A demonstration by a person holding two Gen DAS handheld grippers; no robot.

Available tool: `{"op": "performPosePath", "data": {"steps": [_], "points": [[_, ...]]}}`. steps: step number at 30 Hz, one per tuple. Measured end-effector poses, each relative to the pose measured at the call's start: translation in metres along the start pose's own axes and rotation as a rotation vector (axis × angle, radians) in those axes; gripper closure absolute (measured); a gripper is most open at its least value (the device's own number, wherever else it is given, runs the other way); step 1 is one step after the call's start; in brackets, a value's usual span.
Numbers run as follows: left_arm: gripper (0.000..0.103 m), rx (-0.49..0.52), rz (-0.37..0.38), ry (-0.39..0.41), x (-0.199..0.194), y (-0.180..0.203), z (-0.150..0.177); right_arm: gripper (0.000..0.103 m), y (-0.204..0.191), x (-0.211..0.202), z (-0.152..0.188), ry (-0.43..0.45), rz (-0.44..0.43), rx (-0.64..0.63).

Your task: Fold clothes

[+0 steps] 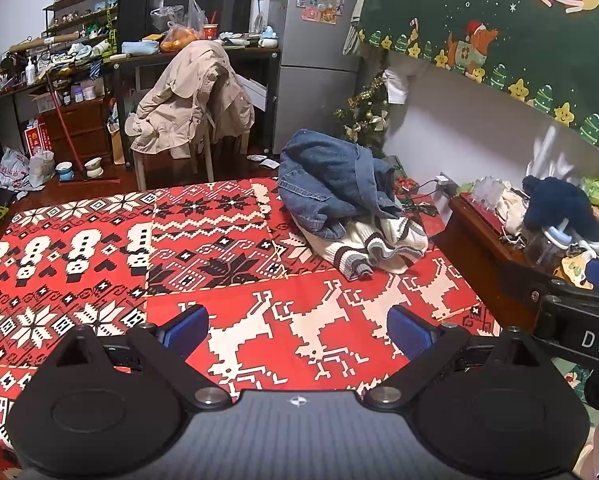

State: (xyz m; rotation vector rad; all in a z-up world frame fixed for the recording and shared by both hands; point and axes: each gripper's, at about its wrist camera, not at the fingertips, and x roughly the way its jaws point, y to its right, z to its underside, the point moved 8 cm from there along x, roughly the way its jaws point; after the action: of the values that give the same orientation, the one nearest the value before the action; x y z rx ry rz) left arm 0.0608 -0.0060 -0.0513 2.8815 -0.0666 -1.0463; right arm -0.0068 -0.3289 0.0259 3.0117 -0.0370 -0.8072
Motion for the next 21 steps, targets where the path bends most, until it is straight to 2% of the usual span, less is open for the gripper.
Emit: {"op": "performPosePath", "data": {"steps": [21], "points": [[0.011,0.030,-0.025,0.007,0.0003,0.0009,0.0021,0.001,-0.0018,0.0012,0.0044,-0.017,-0.007,0.006]]}}
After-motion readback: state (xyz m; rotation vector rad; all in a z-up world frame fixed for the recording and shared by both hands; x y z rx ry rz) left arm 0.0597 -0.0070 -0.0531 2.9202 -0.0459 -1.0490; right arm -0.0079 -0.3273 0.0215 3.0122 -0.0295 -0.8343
